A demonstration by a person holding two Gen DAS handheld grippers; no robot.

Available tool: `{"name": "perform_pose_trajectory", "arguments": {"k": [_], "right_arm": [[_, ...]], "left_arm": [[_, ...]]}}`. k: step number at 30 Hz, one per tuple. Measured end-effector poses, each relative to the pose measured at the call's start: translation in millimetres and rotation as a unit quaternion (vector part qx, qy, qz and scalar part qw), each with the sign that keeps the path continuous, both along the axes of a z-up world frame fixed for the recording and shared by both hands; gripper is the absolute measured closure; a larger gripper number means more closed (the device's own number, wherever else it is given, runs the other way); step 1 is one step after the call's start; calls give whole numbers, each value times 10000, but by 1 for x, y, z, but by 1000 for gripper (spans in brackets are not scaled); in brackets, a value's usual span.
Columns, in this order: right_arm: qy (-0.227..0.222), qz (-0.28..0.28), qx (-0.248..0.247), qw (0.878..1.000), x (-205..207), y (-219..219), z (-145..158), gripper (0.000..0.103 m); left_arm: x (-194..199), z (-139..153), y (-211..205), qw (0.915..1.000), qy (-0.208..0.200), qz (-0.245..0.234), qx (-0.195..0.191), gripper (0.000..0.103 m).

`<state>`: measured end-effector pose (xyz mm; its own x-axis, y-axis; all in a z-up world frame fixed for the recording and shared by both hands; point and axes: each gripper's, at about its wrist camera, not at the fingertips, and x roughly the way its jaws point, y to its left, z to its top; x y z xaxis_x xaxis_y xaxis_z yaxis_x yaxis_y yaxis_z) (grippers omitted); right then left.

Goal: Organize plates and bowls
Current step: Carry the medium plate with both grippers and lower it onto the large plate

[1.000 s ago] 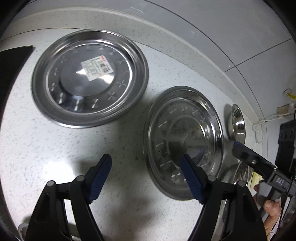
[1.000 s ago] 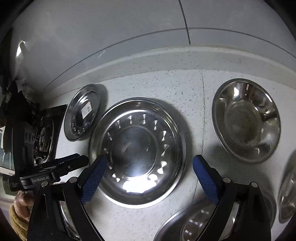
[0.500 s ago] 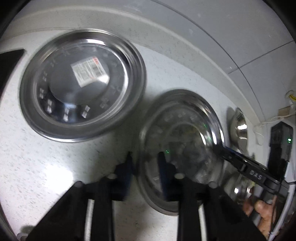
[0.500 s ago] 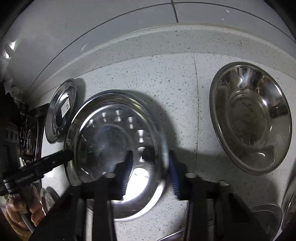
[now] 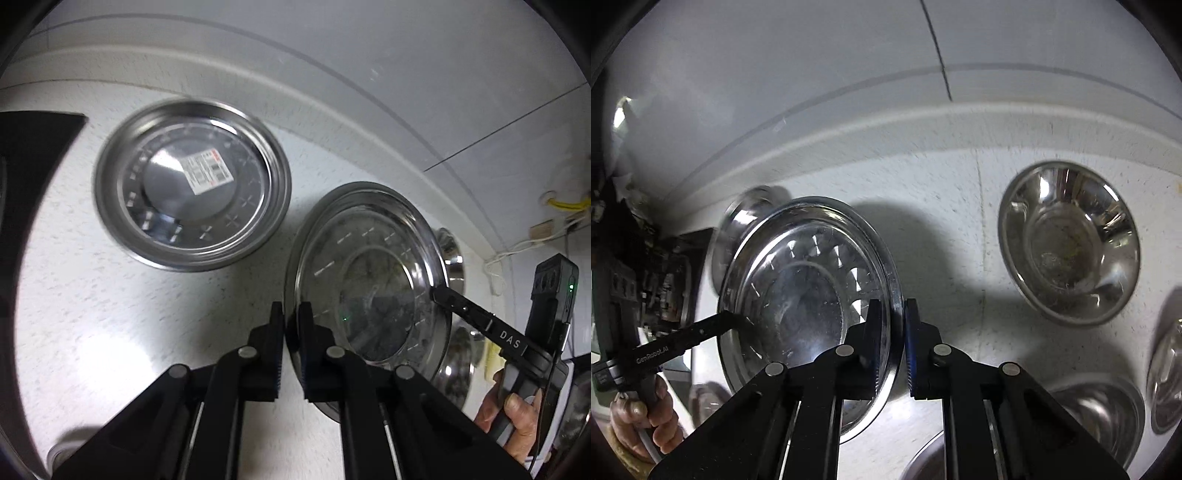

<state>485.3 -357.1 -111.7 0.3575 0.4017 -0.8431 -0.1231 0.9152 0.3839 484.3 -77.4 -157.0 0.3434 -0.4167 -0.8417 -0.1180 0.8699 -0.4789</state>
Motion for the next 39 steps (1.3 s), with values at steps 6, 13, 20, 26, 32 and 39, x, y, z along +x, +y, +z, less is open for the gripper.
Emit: {"name": "perform_pose_trajectory", "arguments": {"k": [6,13,20,26,32,39], "right_arm": [[-362,182,200,9990,-49,20,52,92],[-500,602,485,9957,-117,69,84,92],[-457,921,684,9923,-173,106,87,92],[-200,986,466,9938,-200,131,51,92],[371,984,399,9937,-213,159,-5,92],[578,928,301,9936,-216,172,-31,92]], "left_arm": [[-46,44,36,9996,-277,45,-39,96],[-124,83,93,9988,-444,174,-54,96],[-194,103,142,9984,-520,190,-68,96],[-230,59,163,9996,-121,193,-147,96],[-241,9,180,9987,310,372,-168,96],[-243,-16,185,9982,453,360,-135,96]]}}
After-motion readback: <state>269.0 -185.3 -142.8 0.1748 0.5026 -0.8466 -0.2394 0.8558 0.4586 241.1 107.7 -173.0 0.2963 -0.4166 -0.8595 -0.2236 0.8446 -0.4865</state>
